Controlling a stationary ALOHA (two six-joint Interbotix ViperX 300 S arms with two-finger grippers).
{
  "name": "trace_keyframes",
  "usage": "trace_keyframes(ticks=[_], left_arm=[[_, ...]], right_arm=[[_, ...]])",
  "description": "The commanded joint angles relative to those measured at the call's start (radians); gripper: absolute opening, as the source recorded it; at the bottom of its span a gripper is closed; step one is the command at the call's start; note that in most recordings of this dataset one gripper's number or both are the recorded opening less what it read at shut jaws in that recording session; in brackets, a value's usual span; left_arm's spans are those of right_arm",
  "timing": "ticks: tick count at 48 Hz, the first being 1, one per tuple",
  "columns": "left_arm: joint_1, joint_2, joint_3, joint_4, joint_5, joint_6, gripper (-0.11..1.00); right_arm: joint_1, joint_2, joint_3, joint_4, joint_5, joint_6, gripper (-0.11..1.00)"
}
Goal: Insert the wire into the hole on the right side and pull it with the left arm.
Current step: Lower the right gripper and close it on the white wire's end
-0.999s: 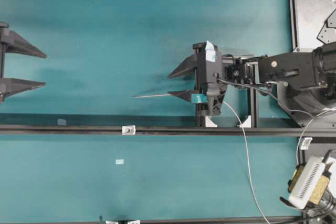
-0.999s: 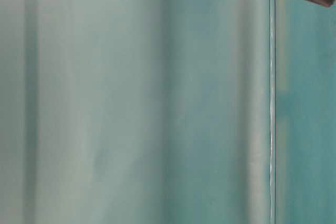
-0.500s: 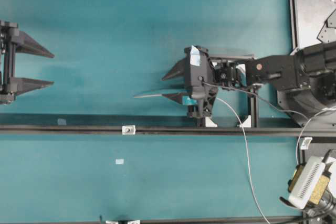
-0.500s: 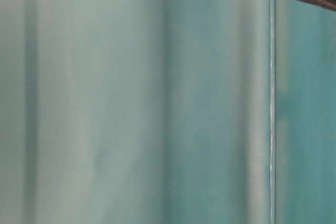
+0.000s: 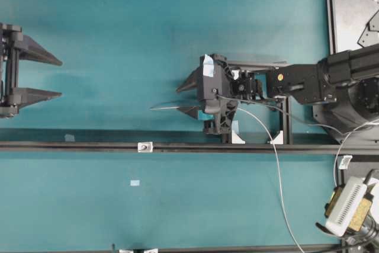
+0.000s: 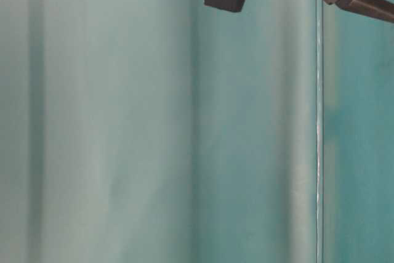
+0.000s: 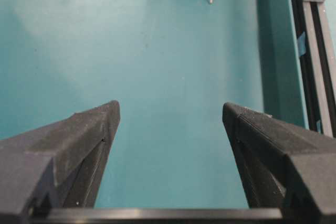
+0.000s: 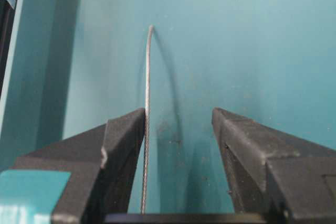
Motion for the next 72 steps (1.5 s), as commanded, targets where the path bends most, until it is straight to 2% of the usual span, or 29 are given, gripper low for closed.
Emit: trace_keyframes(ticks=[1, 46, 49, 56, 60, 62, 72], left_arm=[[0.003, -0.005, -0.017, -0.002, -0.009, 0.000, 0.90], [0.003, -0.005, -0.012, -0.002, -0.009, 0.000, 0.90], [0.003, -0.005, -0.012, -0.002, -0.009, 0.000, 0.90], [0.003, -0.005, -0.012, -0.002, -0.009, 0.000, 0.90], [0.003, -0.005, -0.012, -0.002, -0.008, 0.000, 0.90], [0.003, -0.005, -0.014, -0.002, -0.009, 0.000, 0.90], [0.003, -0.005, -0.012, -0.002, -0.008, 0.000, 0.90]], right_arm=[[-0.003, -0.009, -0.015, -0.002, -0.008, 0.000, 0.63], [-0.015, 0.012, -0.040, -0.002, -0.026, -0.002, 0.61], [-0.015, 0.018, -0.043, -0.002, -0.026, -0.003, 0.55], [-0.015, 0.020, -0.048, -0.002, -0.021, -0.003, 0.19], [-0.015, 0.020, -0.048, -0.002, -0.021, -0.003, 0.05], [-0.015, 0.020, -0.048, -0.002, -0.021, -0.005, 0.02], [-0.015, 0.020, -0.048, -0.003, -0.021, -0.005, 0.02]])
